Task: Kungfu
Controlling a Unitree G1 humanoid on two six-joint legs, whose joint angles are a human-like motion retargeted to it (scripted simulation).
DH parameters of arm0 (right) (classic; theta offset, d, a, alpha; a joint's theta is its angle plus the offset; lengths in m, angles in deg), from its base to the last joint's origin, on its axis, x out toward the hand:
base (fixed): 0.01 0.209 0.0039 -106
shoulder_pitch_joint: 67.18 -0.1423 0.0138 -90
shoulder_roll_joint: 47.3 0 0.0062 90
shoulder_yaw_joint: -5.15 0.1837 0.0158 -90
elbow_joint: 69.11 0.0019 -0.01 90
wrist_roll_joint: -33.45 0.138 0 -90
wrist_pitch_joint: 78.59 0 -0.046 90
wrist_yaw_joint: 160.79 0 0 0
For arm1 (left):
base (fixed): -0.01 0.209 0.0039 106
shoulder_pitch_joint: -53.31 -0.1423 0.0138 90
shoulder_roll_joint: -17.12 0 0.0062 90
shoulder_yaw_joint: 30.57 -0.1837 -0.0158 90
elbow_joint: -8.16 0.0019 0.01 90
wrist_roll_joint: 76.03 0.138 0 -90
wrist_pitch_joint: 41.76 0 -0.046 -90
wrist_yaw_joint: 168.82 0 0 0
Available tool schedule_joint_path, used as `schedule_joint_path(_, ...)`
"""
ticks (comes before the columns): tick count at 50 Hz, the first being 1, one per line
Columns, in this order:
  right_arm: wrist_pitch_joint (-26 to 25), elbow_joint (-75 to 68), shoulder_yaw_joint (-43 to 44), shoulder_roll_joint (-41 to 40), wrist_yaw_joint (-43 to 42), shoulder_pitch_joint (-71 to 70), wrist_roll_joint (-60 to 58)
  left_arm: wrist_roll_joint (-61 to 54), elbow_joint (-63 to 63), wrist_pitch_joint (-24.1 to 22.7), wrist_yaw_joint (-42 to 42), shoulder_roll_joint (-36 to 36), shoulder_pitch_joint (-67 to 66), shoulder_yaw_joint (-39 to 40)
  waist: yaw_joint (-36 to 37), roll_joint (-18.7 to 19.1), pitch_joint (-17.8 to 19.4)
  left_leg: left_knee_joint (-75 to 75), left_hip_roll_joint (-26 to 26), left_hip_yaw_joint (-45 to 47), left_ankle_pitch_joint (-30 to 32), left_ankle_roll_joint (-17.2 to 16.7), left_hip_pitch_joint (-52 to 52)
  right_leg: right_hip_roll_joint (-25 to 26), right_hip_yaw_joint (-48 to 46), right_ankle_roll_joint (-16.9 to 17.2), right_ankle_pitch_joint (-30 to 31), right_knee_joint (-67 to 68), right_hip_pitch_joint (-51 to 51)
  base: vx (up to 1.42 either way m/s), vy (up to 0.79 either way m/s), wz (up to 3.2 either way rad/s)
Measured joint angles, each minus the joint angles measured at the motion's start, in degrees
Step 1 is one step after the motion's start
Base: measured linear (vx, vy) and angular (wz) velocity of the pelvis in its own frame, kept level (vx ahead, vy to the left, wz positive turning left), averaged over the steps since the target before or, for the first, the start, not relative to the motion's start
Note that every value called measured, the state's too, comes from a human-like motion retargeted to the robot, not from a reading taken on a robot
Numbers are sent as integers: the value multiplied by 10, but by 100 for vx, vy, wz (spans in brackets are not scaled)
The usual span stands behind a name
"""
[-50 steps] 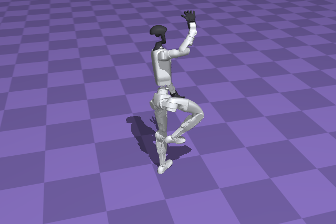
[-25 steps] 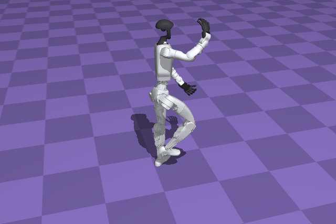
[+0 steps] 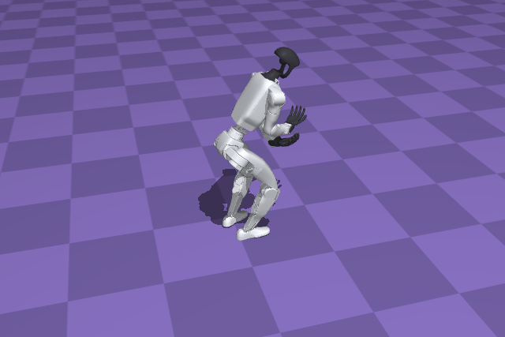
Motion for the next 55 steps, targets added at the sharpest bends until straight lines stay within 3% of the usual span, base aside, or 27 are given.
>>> schedule_joint_path(8, 55, 50, -26, 39, 53, 35, -182, 64, 3, -6, 3, -18, -31, -25, -5, 4, 17, -10, -14, 0, 20, -4, -48, -3, 9, -15, -6, 11, -49, -13, -6, 45)
schedule_joint_path(17, 98, 109, 25, 61, 3, -29, -148, 92, 10, -8, 86, -54, 1, 18, 0, 13, 11, -180, -56, 14, 105, -21, 56, -20, 24, -23, 35, -121, 57, 5, -9, 62)
schedule_joint_path(22, 155, 155, 89, 104, -34, -110, -153, 134, 35, -11, 147, -84, 15, 68, -3, 20, 8, -299, -91, 22, 177, -39, 160, -25, 36, -15, 56, -220, 164, 14, -11, 73)
schedule_joint_path(27, 226, 188, 178, 197, -59, -208, -169, 200, 84, -17, 214, -124, 17, 119, -12, 27, -2, -388, -119, 39, 255, -67, 268, -51, 3, -21, 76, -296, 273, 20, -15, 74)
schedule_joint_path(30, 283, 203, 231, 277, -82, -262, -201, 247, 115, -35, 264, -146, 8, 155, -11, 21, -16, -412, -137, 58, 330, -96, 306, -78, -18, -25, 88, -327, 321, 22, -6, 54)
schedule_joint_path(34, 374, 221, 290, 379, -155, -328, -273, 290, 160, -63, 328, -188, 6, 213, -28, 4, -43, -396, -183, 137, 450, -96, 278, -145, -22, -8, 106, -330, 314, -2, 22, 81)
schedule_joint_path(35, 395, 225, 302, 401, -179, -341, -293, 299, 174, -71, 343, -201, 3, 226, -36, 2, -50, -379, -176, 173, 479, -96, 271, -154, -30, -8, 111, -334, 316, 2, -24, 111)
schedule_joint_path(39, 448, 253, 342, 488, -298, -371, -379, 329, 226, -107, 409, -245, -20, 265, -51, -20, -87, -73, -50, 221, 389, -96, 242, -164, -82, -7, 115, -388, 382, 31, -65, 58)
schedule_joint_path(42, 466, 275, 370, 546, -358, -377, -424, 350, 242, -145, 450, -275, -38, 310, -31, -25, -103, 212, 40, 172, 301, -76, 179, -154, -106, 14, 125, -402, 401, 22, -42, -42)
schedule_joint_path(45, 480, 303, 391, 592, -419, -370, -460, 344, 239, -166, 499, -309, -61, 372, 34, -17, -94, 384, 202, 57, 263, -15, 90, -88, -96, 20, 139, -417, 419, 17, -51, -196)
schedule_joint_path(48, 494, 327, 404, 612, -464, -355, -494, 302, 252, -164, 529, -349, -79, 445, 77, -35, -61, 269, 361, 39, 280, 173, 54, -84, -48, 40, 163, -409, 430, 4, -1, -225)
schedule_joint_path(49, 495, 337, 408, 615, -486, -348, -508, 290, 264, -160, 537, -367, -82, 466, 80, -55, -53, 172, 363, 24, 292, 200, 55, -94, -26, 47, 166, -406, 429, 10, -17, -178)
schedule_joint_path(50, 495, 349, 413, 617, -510, -339, -525, 278, 278, -155, 546, -385, -83, 486, 82, -79, -47, 60, 348, 0, 305, 204, 62, -106, 1, 54, 167, -403, 427, 29, -50, -168)
schedule_joint_path(52, 500, 359, 417, 636, -543, -330, -547, 262, 298, -149, 560, -415, -79, 506, 96, -97, -27, -140, 385, -51, 285, 204, 74, -107, 8, 53, 166, -414, 440, 36, -57, -78)
schedule_joint_path(53, 501, 358, 419, 654, -553, -329, -550, 256, 307, -154, 569, -425, -76, 508, 91, -103, -28, -217, 405, -1, 262, 204, 92, -123, 0, 52, 171, -424, 435, 7, -33, 69)
schedule_joint_path(55, 506, 349, 431, 697, -545, -328, -542, 258, 315, -164, 591, -438, -70, 507, 72, -140, -50, -362, 323, 5, 308, 204, 83, -178, 3, 31, 180, -420, 376, -34, -11, 143)
